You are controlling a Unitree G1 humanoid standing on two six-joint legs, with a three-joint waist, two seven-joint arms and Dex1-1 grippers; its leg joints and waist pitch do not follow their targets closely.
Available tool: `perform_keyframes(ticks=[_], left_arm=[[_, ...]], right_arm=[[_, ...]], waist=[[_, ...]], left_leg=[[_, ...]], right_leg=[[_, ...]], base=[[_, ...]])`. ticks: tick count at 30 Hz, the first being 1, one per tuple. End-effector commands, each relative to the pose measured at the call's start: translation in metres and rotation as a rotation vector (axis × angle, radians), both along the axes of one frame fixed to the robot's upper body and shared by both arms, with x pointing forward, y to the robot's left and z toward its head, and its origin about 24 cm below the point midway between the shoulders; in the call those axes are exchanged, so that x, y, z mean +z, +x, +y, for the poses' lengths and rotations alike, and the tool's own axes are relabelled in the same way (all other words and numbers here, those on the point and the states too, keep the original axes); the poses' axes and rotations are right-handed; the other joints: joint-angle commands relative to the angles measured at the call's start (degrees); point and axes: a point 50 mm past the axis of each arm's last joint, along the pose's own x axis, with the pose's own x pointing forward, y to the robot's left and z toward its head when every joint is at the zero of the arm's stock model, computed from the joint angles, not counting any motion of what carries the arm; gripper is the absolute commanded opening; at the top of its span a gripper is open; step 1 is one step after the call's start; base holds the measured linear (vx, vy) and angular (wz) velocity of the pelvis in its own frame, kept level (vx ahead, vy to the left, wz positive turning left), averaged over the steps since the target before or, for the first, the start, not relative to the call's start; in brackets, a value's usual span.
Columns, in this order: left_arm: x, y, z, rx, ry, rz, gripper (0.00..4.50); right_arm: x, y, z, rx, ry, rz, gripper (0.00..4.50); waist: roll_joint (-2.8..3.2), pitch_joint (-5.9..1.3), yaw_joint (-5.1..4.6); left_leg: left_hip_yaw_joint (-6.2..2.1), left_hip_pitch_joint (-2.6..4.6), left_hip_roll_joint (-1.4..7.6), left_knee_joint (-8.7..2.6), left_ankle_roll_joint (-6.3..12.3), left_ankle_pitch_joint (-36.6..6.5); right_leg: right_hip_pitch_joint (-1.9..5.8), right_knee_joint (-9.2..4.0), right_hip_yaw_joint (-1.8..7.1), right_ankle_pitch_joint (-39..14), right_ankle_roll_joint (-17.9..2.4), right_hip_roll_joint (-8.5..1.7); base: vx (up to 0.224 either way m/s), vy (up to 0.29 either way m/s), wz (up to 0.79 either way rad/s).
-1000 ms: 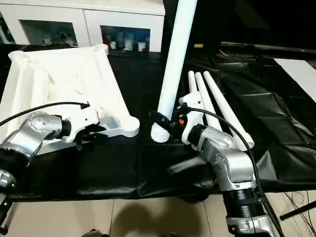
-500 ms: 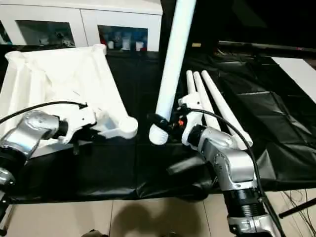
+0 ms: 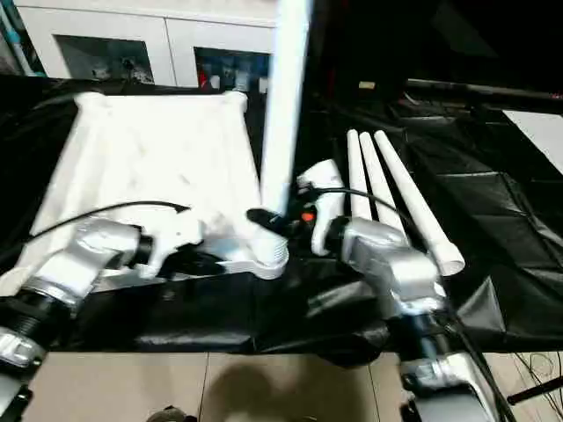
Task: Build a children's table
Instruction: Insert table leg to table base
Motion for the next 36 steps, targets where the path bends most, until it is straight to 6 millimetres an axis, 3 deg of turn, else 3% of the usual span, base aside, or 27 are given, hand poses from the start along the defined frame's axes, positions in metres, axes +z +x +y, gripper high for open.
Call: perform_keyframes(ticks=[1,6,15,28,36], left_arm=[[-0.015,-0.007,-0.001,-0.009,0.037,0.038,0.00],[-0.012,-0.011,0.007,-0.009,0.080,0.040,0.00],[-0.007,-0.015,0.010,-0.049,0.080,0.053,0.00],[-0.005,-0.017,0.009,-0.064,0.087,0.066,0.00],[-0.001,-0.015,0.013,-0.026,0.083,0.033,0.00]], right_arm=[[0.004,0.002,0.000,0.023,-0.031,-0.032,1.86],[0.001,0.004,-0.002,0.042,-0.063,-0.032,1.86],[-0.005,0.012,-0.011,0.021,-0.051,-0.014,1.86],[-0.023,0.008,-0.009,0.093,0.004,0.080,1.86],[-0.035,0.011,-0.017,-0.002,0.062,0.090,1.86]], waist=[[-0.48,-3.68,-0.38],[-0.62,-3.87,-0.62],[-0.77,-4.25,-0.97],[-0.62,-4.15,-1.10],[-0.46,-4.12,-1.44]], left_leg=[[-0.38,0.67,1.69,-4.49,-0.10,-8.46],[-0.49,0.67,1.78,-4.61,-0.55,-9.37],[-0.27,0.58,1.66,-4.34,0.36,-6.91],[-0.30,0.72,1.75,-4.47,0.17,-8.67],[-0.43,0.87,1.81,-4.65,-0.62,-11.11]], right_leg=[[2.36,-5.05,2.63,-14.15,-8.55,-4.33],[2.30,-4.97,2.58,-13.88,-8.51,-4.36],[2.58,-4.25,2.55,-5.81,-11.30,-4.05],[2.66,-4.41,2.53,-7.06,-12.21,-4.09],[2.46,-4.67,2.48,-8.91,-12.24,-4.11]], base=[[0.000,0.000,0.00],[0.000,0.000,0.00],[0.000,0.000,0.00],[0.000,0.000,0.00],[0.000,0.000,0.00]])
